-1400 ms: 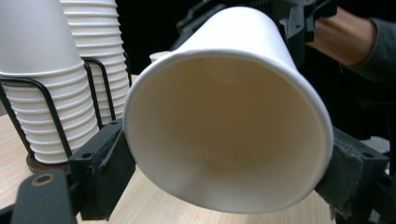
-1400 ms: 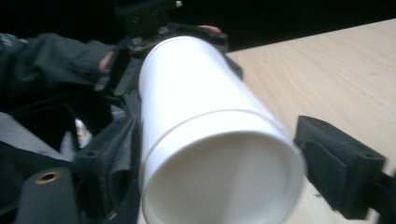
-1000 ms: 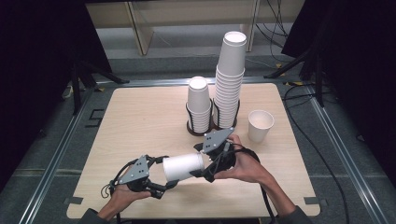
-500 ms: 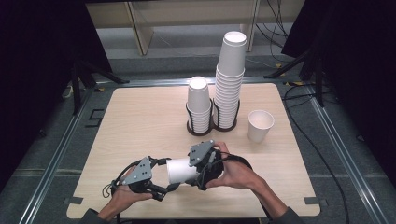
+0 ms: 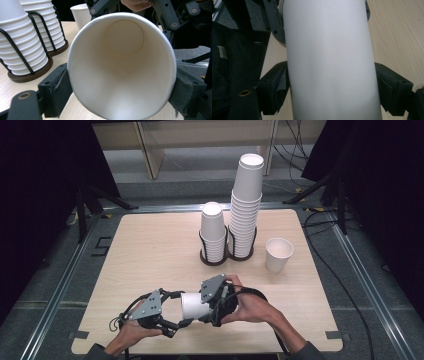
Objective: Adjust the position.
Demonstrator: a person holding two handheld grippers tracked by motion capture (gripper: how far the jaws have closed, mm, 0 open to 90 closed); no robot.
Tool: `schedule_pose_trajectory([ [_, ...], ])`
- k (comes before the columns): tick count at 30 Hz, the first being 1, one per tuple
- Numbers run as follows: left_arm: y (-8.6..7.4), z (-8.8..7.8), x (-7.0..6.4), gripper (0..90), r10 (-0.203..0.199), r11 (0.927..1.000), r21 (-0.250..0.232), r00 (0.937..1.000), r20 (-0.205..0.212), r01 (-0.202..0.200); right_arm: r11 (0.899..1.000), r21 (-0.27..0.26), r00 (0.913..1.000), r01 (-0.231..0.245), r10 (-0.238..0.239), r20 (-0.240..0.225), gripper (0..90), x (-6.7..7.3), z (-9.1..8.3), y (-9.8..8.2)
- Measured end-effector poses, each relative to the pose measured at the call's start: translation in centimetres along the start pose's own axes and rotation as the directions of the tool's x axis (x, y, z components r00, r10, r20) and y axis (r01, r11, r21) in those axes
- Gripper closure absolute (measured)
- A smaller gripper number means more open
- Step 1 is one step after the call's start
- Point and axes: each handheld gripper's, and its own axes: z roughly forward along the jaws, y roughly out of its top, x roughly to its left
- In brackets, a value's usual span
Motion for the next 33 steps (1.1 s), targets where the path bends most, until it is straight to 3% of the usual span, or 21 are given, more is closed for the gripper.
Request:
schedule_pose_trajectory([
  [3, 0.08, -0.23, 0.01, 15.6, -0.007, 1.0000, -0.004, 1.0000, -0.001, 0.007, 1.000, -0.014, 0.9997, 0.025, -0.025, -0.008, 23.1, -0.10, -0.12, -0.09],
  [4, 0.04, -0.18, 0.10, 15.0, -0.010, 0.9997, -0.024, 0.9999, 0.007, 0.010, 1.000, -0.020, 0.9997, 0.020, -0.021, -0.014, 23.5, -0.11, -0.16, -0.10],
  [5, 0.13, -0.39, 0.14, 14.7, 0.000, 1.0000, -0.004, 1.0000, 0.002, 0.000, 0.999, -0.024, 0.9996, 0.021, -0.022, -0.018, 23.8, -0.13, -0.20, -0.11],
  [7, 0.12, -0.42, 0.17, 14.2, 0.000, 1.0000, -0.007, 1.0000, 0.005, 0.000, 0.999, -0.023, 0.9995, 0.025, -0.025, -0.020, 24.2, -0.12, -0.23, -0.12],
  [11, 0.09, -0.34, 0.18, 13.2, -0.014, 0.9989, -0.045, 0.9999, 0.006, 0.014, 0.999, -0.035, 0.9992, 0.029, -0.029, -0.026, 24.6, -0.21, -0.17, -0.22],
  [16, 0.12, -0.52, 0.25, 13.0, -0.022, 0.9986, -0.048, 0.9997, 0.009, 0.023, 0.999, -0.047, 0.9992, 0.026, -0.027, -0.030, 24.7, -0.32, -0.30, -0.25],
  [25, 0.51, -0.83, 0.12, 16.8, 0.013, 0.9984, -0.054, 0.9998, 0.016, -0.012, 0.998, -0.046, 0.9993, 0.031, -0.032, -0.019, 22.7, -0.26, -0.14, -0.25],
  [27, 0.51, -0.68, -0.04, 17.1, 0.007, 0.9976, -0.069, 0.9997, 0.022, -0.005, 0.998, -0.051, 0.9989, 0.040, -0.041, -0.022, 21.3, -0.18, 0.02, -0.14],
  [30, 0.63, -0.70, -0.12, 17.2, 0.027, 0.9983, -0.053, 0.9994, 0.024, -0.025, 0.998, -0.047, 0.9987, 0.035, -0.037, -0.035, 21.1, -0.02, 0.34, -0.03],
  [32, 0.54, -0.54, -0.14, 17.1, 0.017, 0.9964, -0.084, 0.9993, 0.033, -0.014, 0.999, -0.035, 0.9985, 0.036, -0.038, -0.039, 22.2, 0.07, 0.43, -0.04],
  [33, 0.58, -0.71, -0.08, 17.0, 0.026, 0.9975, -0.066, 0.9991, 0.033, -0.024, 0.998, -0.042, 0.9983, 0.036, -0.038, -0.045, 23.1, 0.04, 0.48, -0.09],
])
